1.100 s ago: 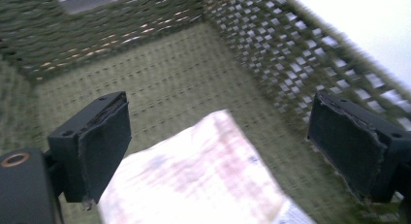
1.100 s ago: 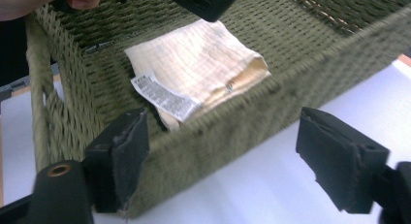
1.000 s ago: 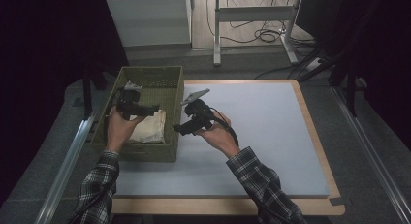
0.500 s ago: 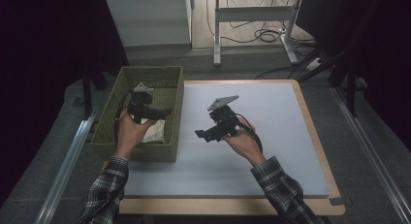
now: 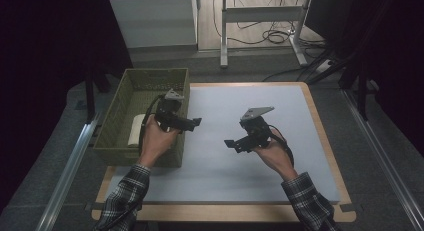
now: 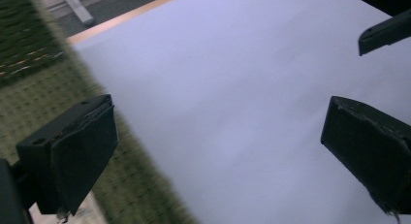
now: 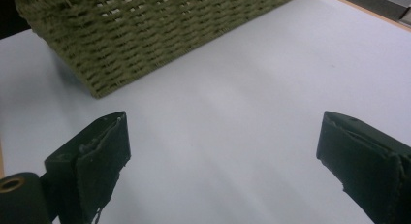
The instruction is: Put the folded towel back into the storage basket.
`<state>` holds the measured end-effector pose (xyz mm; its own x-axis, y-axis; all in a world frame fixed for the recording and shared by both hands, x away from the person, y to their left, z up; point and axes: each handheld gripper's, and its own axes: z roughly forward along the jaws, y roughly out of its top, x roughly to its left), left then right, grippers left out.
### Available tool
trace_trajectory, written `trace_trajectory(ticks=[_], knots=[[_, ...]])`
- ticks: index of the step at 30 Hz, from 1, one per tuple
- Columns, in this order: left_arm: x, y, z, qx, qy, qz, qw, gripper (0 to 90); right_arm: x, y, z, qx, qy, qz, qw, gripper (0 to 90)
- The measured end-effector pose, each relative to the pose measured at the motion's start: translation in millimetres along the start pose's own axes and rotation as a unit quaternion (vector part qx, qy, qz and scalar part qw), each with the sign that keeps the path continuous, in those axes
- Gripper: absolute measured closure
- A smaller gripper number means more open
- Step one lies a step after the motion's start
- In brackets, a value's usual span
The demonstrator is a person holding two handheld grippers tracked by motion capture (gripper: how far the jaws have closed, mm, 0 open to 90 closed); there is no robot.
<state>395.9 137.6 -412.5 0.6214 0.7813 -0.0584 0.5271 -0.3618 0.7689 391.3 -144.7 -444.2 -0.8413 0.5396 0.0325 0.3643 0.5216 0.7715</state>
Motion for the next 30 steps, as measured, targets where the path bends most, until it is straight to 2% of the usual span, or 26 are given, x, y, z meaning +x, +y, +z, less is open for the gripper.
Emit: trace_trajectory(ticks=[1,4,5,6,7,8,9,10,14,17,22,23,24,30], knots=[[0.0,0.0,0.0,0.0,0.0,0.0,1.0,0.0,0.0,0.0,0.0,0.0,0.0,0.0,1.0,5.1],[-15.5,3.9,6.2,-0.006,-0.004,0.016,0.9998,0.0,-3.4,-12.3,-11.1,-0.002,-0.004,0.004,1.0,5.1],[-25.9,6.6,10.0,-0.009,-0.007,0.023,0.9997,0.0,-4.2,-15.9,-13.8,-0.003,-0.006,0.005,1.0,5.1],[-25.9,6.6,10.0,-0.009,-0.007,0.023,0.9997,0.0,-4.2,-15.9,-13.8,-0.003,-0.006,0.005,1.0,5.1],[-36.1,9.1,13.5,-0.011,-0.009,0.036,0.9993,0.0,-5.6,-23.3,-18.8,-0.002,-0.009,0.006,0.9999,5.1],[-36.1,9.1,13.5,-0.011,-0.009,0.036,0.9993,0.0,-6.2,-27.2,-21.3,-0.001,-0.013,0.008,0.9999,5.1],[-45.1,10.6,17.1,-0.014,-0.012,0.044,0.9989,0.0,-7.0,-31.1,-23.9,-0.002,-0.015,0.008,0.9999,5.1],[-45.1,10.6,17.1,-0.014,-0.012,0.044,0.9989,0.0,-7.0,-31.1,-23.9,-0.002,-0.015,0.008,0.9999,5.1],[-61.1,9.1,27.6,-0.017,-0.027,0.051,0.9982,0.0,-11.3,-46.2,-35.6,-0.005,-0.023,0.015,0.9996,5.1],[-73.7,3.3,40.3,-0.018,-0.035,0.056,0.9977,0.0,-16.1,-60.0,-47.5,-0.009,-0.034,0.02,0.9992,5.1],[-82.6,-5.6,52.1,-0.015,-0.047,0.054,0.9973,0.0,-20.9,-77.8,-59.9,-0.01,-0.043,0.03,0.9985,5.1],[-84.6,-8.4,55.0,-0.014,-0.048,0.054,0.9973,0.0,-20.9,-77.8,-59.9,-0.01,-0.043,0.03,0.9985,5.1],[-88.2,-14.1,60.7,-0.012,-0.051,0.055,0.9971,0.0,-22.5,-85.2,-62.8,-0.008,-0.046,0.033,0.9983,5.1],[-96.3,-30.3,72.8,-0.005,-0.049,0.06,0.9969,0.0,-25.8,-106.4,-69.0,-0.002,-0.056,0.042,0.9975,5.1]])
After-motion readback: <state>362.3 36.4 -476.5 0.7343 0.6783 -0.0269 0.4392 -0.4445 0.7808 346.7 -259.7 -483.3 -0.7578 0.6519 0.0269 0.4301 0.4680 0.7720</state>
